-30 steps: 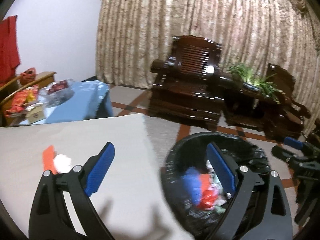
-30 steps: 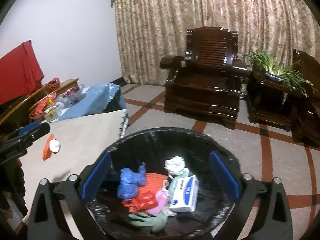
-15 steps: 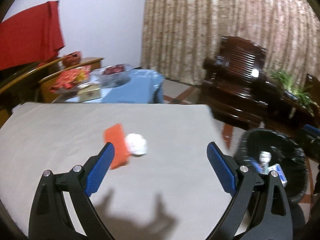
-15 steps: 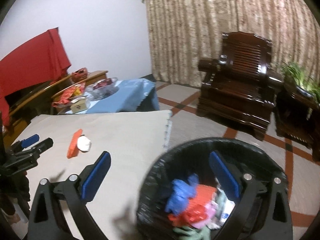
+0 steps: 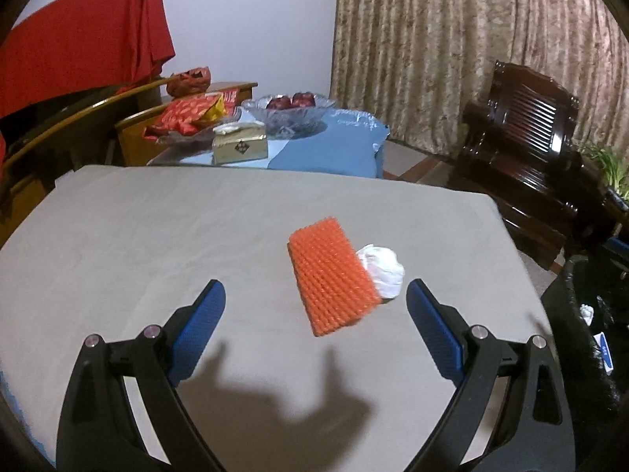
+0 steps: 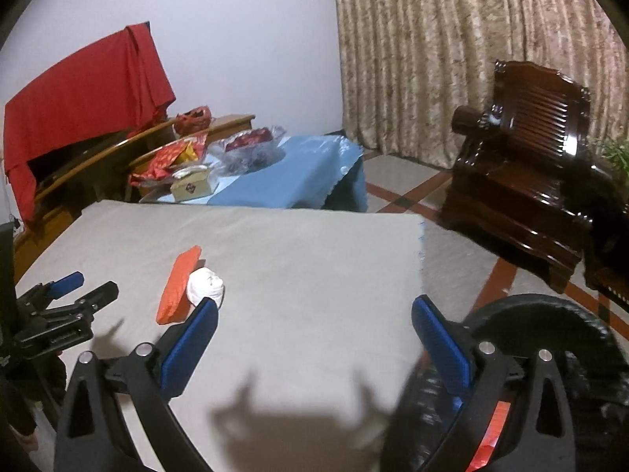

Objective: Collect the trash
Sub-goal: 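Move both grippers back over the orange foam strip and white ball, then grasp the orange foam mesh strip with the left gripper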

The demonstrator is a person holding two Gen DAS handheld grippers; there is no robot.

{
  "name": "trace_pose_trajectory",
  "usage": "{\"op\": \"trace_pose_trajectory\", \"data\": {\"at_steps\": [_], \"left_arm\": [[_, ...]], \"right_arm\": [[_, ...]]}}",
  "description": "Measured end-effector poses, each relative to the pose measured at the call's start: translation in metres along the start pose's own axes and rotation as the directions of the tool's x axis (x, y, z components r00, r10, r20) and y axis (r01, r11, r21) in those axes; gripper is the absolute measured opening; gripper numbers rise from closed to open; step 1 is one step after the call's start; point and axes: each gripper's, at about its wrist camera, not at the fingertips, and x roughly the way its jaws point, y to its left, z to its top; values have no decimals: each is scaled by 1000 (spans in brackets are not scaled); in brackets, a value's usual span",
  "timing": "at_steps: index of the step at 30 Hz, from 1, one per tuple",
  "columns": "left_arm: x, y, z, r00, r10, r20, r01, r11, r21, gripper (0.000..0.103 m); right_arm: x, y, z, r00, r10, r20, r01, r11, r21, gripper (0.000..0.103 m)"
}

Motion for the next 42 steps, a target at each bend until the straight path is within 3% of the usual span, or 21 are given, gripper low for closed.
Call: {"op": "trace_pose_trajectory", "data": {"at_steps": [6,10,18,21,23,24,26,29,31,37,39,40,42], "left_arm": [[35,-2,-4,999,-11,-43,11,1000,0,90],[62,-1,-5,996,-19,-87,18,1000,-17,82],[94,0,-12,986,-61,-154,53,997,-58,78],[102,-1,-14,981,-78,-177,67,995,-69,69],[107,-1,-15,976,-98,-193,83,993,-84,52],[109,-1,-15,975,-106,-196,90,992,-89,48],[109,0,-16,974,-117,-194,100,991,-93,27],[105,0,-16,977,-119,-179,106,991,-80,16],[101,0,-16,978,-117,-172,106,992,-72,14],[87,15,-13,982,-116,-152,102,990,-94,14],[84,16,-12,981,-118,-153,104,990,-100,20],[84,14,-11,981,-122,-152,108,989,-100,25],[84,10,-13,980,-118,-159,103,990,-100,50]], "right_arm": [[29,12,-3,999,1,-36,-1,1000,-10,97],[42,13,-4,999,-4,-53,3,1000,-20,97],[56,16,-7,997,-9,-80,6,999,-31,97],[60,17,-8,996,-8,-88,5,999,-35,97],[60,17,-9,996,-8,-90,5,999,-39,97],[61,18,-9,996,-9,-91,5,999,-42,97],[61,19,-10,996,-10,-91,6,999,-45,97],[62,21,-11,995,-13,-95,9,999,-45,97],[63,22,-11,995,-11,-97,7,999,-44,97],[64,27,-10,995,-4,-97,-1,999,-54,97],[65,27,-12,995,-6,-102,0,999,-54,97],[65,26,-12,995,-7,-103,2,999,-52,97],[66,24,-13,994,-10,-106,5,999,-50,97]]}}
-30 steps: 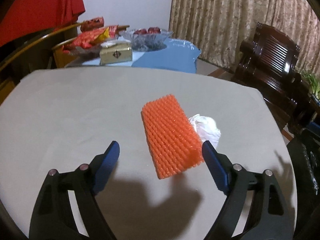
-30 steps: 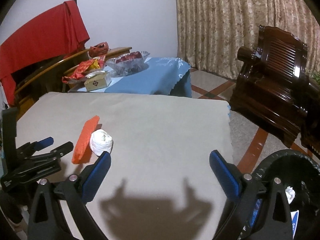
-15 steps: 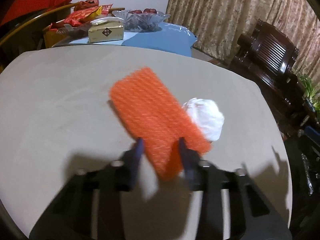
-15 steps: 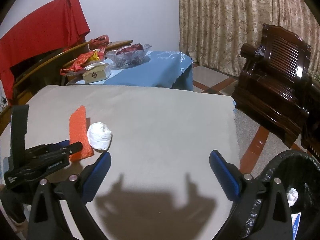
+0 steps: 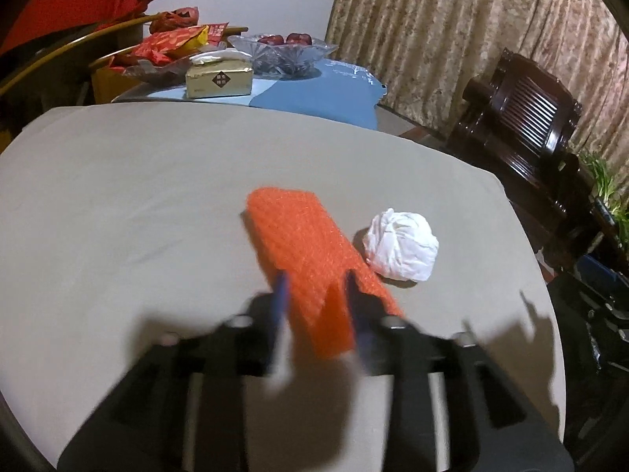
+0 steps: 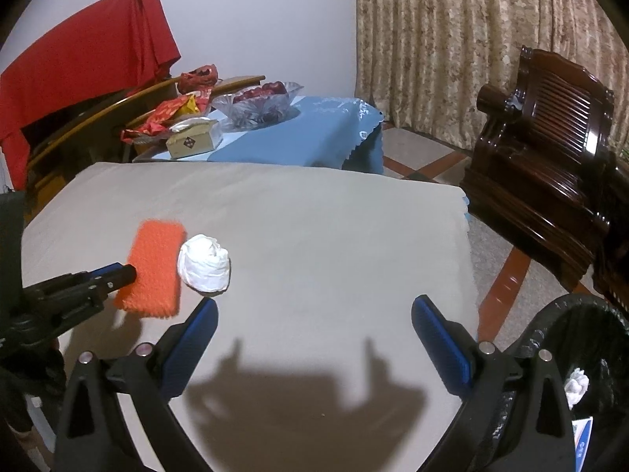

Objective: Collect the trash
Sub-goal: 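Grasp the orange foam mesh strip with the left gripper, then grasp the white tissue ball with the right gripper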

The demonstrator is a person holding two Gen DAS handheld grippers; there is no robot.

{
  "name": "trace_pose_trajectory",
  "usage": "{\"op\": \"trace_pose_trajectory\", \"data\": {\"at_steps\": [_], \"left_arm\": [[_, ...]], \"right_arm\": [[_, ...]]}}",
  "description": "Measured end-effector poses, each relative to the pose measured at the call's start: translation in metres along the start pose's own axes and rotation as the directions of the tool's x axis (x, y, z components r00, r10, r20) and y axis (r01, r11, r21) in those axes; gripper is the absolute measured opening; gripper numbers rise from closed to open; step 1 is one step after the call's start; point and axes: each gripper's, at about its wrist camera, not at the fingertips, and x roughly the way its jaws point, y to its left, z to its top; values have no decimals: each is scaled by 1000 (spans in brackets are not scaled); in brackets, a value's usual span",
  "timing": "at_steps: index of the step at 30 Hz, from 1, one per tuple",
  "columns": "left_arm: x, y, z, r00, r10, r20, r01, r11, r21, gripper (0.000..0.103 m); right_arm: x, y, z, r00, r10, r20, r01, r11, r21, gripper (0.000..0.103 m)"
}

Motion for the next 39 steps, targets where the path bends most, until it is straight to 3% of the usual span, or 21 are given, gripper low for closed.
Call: {"op": "trace_pose_trajectory", "data": {"at_steps": [1,5,9,10,12,14,17,28,39], "left_arm": [[2,0,0,1000,4,-4,-4,1000,-3,62],[18,-4,-3,999,15,-49,-16,1000,-20,71],[31,-3,-8,995,35,-88,-38,999,-30,73],[31,-4,-9,996,39,-76,-41,999,-23,72],[29,-6,-10,997,33,-63,-33,999,1,55],[28,-7,-10,998,3,-58,-3,1000,8,27],[25,-13,-11,999,-15,-44,16,999,34,15],[-5,12,-5,999,38,39,-38,999,24,13],[-14,56,1,991,120,52,-120,993,-12,13]], "right_arm": [[1,0,0,1000,-2,-1,2,1000,1,97],[2,-3,0,1000,-10,-4,10,1000,1,97],[3,-7,0,1000,-15,-5,15,1000,6,97],[4,-8,0,1000,-16,-7,16,1000,7,97],[4,-8,-3,1000,-15,-9,15,1000,7,97],[7,-6,-3,1000,-12,-14,12,1000,6,97],[11,-1,-4,1000,-6,-22,6,1000,2,97],[30,21,-2,999,44,-32,-44,999,-3,97],[64,69,14,995,98,-37,-99,994,-53,97]]}}
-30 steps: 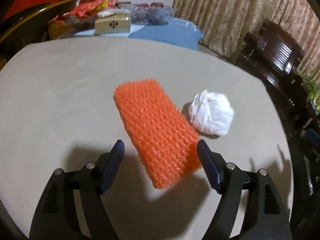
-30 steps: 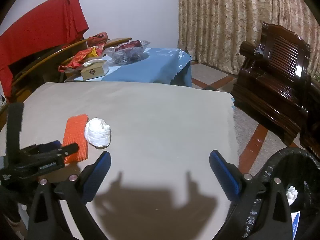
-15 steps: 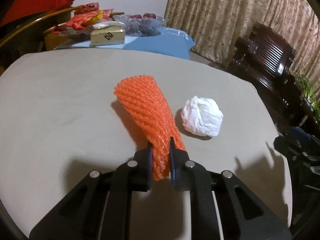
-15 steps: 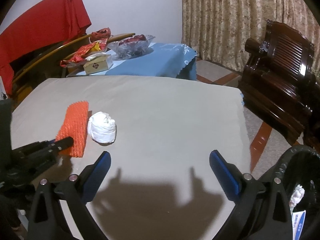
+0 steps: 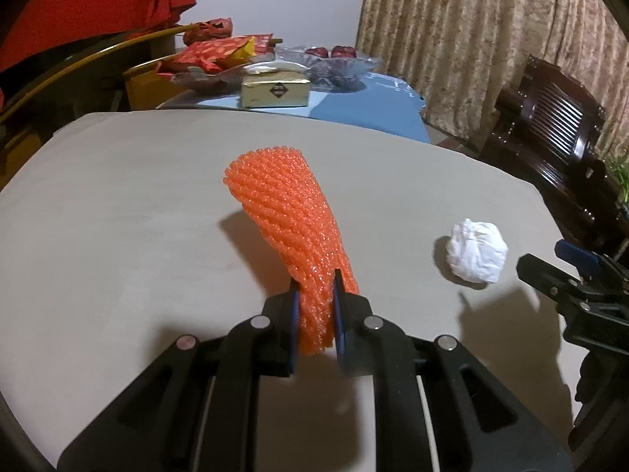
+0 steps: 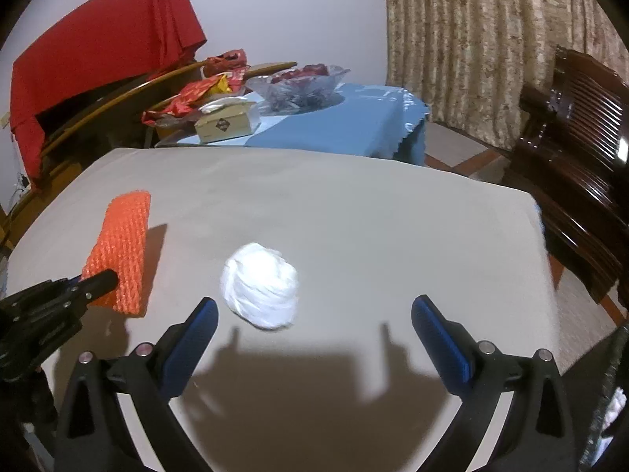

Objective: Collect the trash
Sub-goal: 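Grasp the white tissue ball with the right gripper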

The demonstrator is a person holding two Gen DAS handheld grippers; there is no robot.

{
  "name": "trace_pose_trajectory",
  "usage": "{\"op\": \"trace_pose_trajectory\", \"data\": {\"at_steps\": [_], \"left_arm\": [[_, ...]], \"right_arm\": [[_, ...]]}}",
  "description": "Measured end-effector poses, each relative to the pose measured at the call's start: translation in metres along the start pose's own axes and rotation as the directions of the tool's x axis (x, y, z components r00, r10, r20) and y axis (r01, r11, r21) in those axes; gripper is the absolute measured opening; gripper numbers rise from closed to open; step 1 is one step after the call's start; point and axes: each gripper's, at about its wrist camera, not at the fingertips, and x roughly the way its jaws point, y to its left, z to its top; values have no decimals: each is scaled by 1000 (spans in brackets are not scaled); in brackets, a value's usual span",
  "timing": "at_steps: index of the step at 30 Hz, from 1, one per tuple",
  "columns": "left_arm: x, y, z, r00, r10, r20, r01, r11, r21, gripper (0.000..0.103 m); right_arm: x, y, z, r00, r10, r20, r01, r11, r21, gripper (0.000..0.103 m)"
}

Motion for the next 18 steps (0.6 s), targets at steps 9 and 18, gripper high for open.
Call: {"op": "trace_pose_trajectory", "data": {"at_steps": [9,18], "left_arm": [[1,20,5,1000,27,-1,-27,999,-19,13],[-2,21,0,1000,28,-8,-28,999,-28,13]], "right_arm": [[37,22,8,999,-2,-54,1,1000,-29,91],[41,25,3,991,74,-108,-78,996,-39,47]]}}
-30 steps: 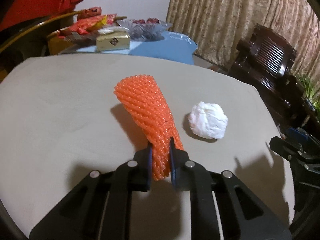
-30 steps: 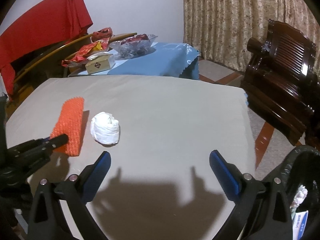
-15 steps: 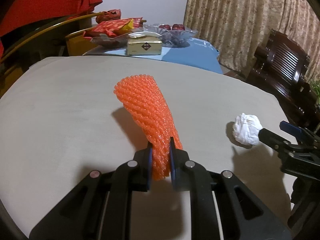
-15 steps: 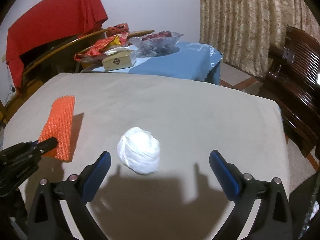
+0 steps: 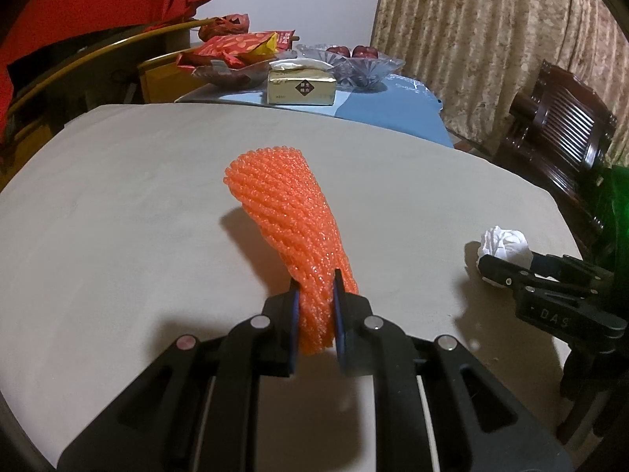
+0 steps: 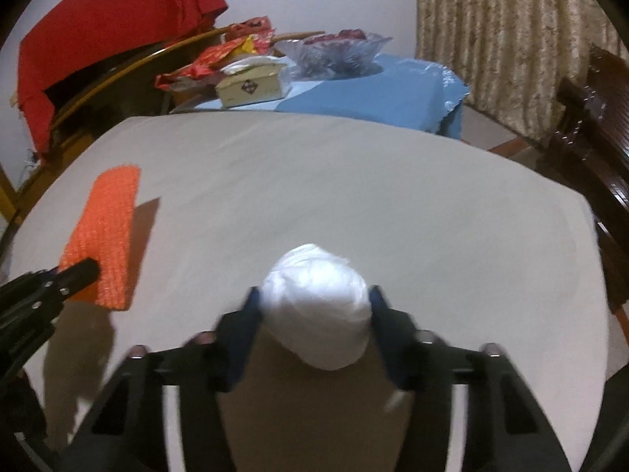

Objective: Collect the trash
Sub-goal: 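Grasp the white tissue ball with the right gripper, then carry the orange foam strip and white tissue ball over the bin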

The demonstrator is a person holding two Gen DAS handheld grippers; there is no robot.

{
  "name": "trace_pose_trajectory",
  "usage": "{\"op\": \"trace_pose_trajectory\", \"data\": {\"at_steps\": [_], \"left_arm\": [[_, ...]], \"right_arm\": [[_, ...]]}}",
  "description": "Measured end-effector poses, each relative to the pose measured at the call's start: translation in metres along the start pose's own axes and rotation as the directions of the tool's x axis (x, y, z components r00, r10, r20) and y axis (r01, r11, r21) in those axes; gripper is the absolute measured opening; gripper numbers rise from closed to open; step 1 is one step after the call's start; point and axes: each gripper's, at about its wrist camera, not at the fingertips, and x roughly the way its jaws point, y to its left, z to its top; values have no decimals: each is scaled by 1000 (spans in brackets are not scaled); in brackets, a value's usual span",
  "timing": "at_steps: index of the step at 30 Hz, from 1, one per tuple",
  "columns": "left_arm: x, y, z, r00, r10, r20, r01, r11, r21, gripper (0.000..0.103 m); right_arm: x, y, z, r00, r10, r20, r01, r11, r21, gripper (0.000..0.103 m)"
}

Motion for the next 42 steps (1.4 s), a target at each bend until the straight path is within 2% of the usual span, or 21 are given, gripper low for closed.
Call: {"op": "trace_pose_trajectory", "data": {"at_steps": [9,23,42], "left_arm": [[-11,-13,3,1000,-19,18,19,1000,16,13],[-58,-61,7,994,-94,60,89,993,71,13],[-133,-146,-2,966,-238,100,216,957,193,13]], "right_arm": [[-33,0,-1,999,4,44,-5,1000,17,46],[-105,-23,-8,993,-27,117,21,998,53,46],[-221,-61,-30,969,-99,225,78,992,100,46]]}}
